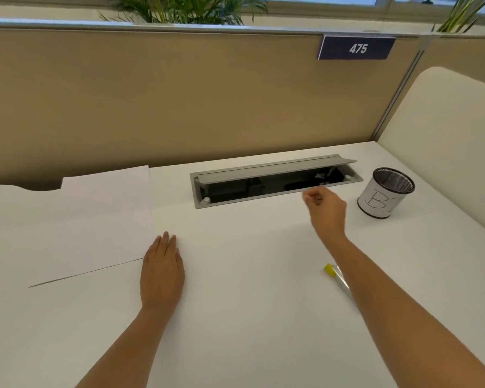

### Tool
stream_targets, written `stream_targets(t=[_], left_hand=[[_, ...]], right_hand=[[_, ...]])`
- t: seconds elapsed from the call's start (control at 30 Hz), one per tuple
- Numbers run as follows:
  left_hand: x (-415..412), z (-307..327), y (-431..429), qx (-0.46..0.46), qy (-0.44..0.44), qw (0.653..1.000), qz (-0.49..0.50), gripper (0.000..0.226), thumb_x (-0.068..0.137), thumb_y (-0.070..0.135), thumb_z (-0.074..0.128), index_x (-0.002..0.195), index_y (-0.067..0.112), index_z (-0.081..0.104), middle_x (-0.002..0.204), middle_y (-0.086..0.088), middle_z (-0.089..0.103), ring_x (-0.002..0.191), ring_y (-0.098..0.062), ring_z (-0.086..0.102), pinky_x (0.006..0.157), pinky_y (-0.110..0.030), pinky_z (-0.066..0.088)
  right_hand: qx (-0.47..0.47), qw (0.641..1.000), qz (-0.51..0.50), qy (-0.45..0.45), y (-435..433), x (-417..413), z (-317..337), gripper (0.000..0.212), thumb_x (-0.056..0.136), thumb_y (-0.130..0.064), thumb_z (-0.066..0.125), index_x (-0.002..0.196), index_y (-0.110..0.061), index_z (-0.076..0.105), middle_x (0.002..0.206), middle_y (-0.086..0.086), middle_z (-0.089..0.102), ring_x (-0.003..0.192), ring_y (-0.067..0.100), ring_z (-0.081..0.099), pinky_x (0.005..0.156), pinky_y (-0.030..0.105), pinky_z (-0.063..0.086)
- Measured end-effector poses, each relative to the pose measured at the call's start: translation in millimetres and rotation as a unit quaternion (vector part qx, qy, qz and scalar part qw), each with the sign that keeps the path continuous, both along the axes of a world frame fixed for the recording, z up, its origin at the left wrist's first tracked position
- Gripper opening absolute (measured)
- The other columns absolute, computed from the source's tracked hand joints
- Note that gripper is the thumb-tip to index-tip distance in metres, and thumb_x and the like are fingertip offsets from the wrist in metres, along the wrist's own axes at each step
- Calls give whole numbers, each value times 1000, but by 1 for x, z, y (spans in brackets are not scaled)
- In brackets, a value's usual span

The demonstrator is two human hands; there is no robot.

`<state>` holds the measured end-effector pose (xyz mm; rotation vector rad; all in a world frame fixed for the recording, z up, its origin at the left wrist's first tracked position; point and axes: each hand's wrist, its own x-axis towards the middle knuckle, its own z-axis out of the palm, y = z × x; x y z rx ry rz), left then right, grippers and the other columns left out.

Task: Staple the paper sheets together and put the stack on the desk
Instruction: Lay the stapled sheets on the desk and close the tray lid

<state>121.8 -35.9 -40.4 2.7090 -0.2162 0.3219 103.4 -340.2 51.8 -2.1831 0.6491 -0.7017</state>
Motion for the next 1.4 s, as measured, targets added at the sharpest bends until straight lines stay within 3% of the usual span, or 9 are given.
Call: stream_targets(t=[0.13, 0.37, 0.7, 0.83, 0.97, 1.1, 1.23, 1.3, 1.4], left_hand=[[1, 2, -33, -54, 13, 998, -23, 38, 95, 4, 43, 132, -3, 49, 141, -18, 47, 135, -32, 40, 112, -40, 28], [1, 2, -45, -93, 58, 994, -5, 43, 98, 12, 35, 140, 5, 39, 149, -8, 37, 140, -23, 30, 117, -33, 19], [0, 2, -47, -98, 66, 993, 7, 42, 98, 13, 35, 140, 9, 41, 149, -5, 38, 139, -21, 31, 117, -33, 21], [1, 1, -45, -97, 64, 993, 6, 42, 98, 12, 36, 139, 8, 42, 149, -6, 39, 139, -22, 32, 117, -34, 22], [1, 1, -45, -99, 66, 993, 2, 42, 98, 13, 35, 139, 7, 42, 149, -7, 39, 139, -23, 32, 117, -35, 22], [2, -1, -44, -102, 71, 992, -3, 42, 98, 13, 34, 140, 8, 41, 150, -6, 38, 140, -22, 29, 117, -36, 21], [-1, 0, -43, -105, 72, 992, -12, 42, 98, 12, 34, 140, 7, 41, 150, -8, 37, 141, -22, 29, 118, -35, 20], [-3, 1, -42, -107, 70, 992, -17, 42, 98, 12, 34, 139, 6, 42, 149, -9, 38, 140, -23, 29, 118, -34, 20], [-6, 1, -40, -108, 71, 991, -25, 42, 98, 11, 34, 139, 6, 43, 149, -8, 38, 140, -22, 29, 117, -33, 19]], right_hand=[[-31, 993, -115, -25, -72, 4, 12, 15, 88, -8, 57, 95, -4, 69, 94, 17, 71, 87, 30, 65, 78, 31, 46], [-93, 967, -230, 53, -149, 5, 18, 27, 89, 0, 45, 104, 1, 68, 107, 25, 65, 105, 41, 55, 84, 40, 45], [-61, 971, -222, 68, -167, 7, 11, 34, 95, -3, 35, 115, -1, 63, 119, 26, 54, 110, 37, 47, 91, 29, 36], [-113, 970, -215, 9, -154, 0, 12, 18, 89, -7, 55, 102, -1, 65, 108, 23, 59, 107, 37, 47, 84, 30, 38], [-139, 986, -79, -45, -110, -24, 5, 20, 86, -26, 62, 85, -6, 62, 86, 17, 62, 89, 33, 53, 79, 31, 37], [-87, 984, 50, 145, -55, -62, -13, 41, 78, -49, 66, 94, -12, 59, 90, 7, 58, 86, 22, 53, 73, 30, 39], [-102, 921, 102, 362, -26, -95, -23, 76, 69, -58, 69, 122, -13, 40, 118, 10, 42, 109, 29, 43, 89, 33, 40], [-111, 904, 105, 399, -22, -103, -26, 80, 69, -52, 73, 126, -11, 35, 123, 12, 37, 110, 31, 44, 92, 34, 42], [-64, 911, 107, 393, -19, -107, -28, 66, 78, -32, 72, 127, -10, 34, 125, 14, 36, 107, 34, 49, 91, 36, 45]])
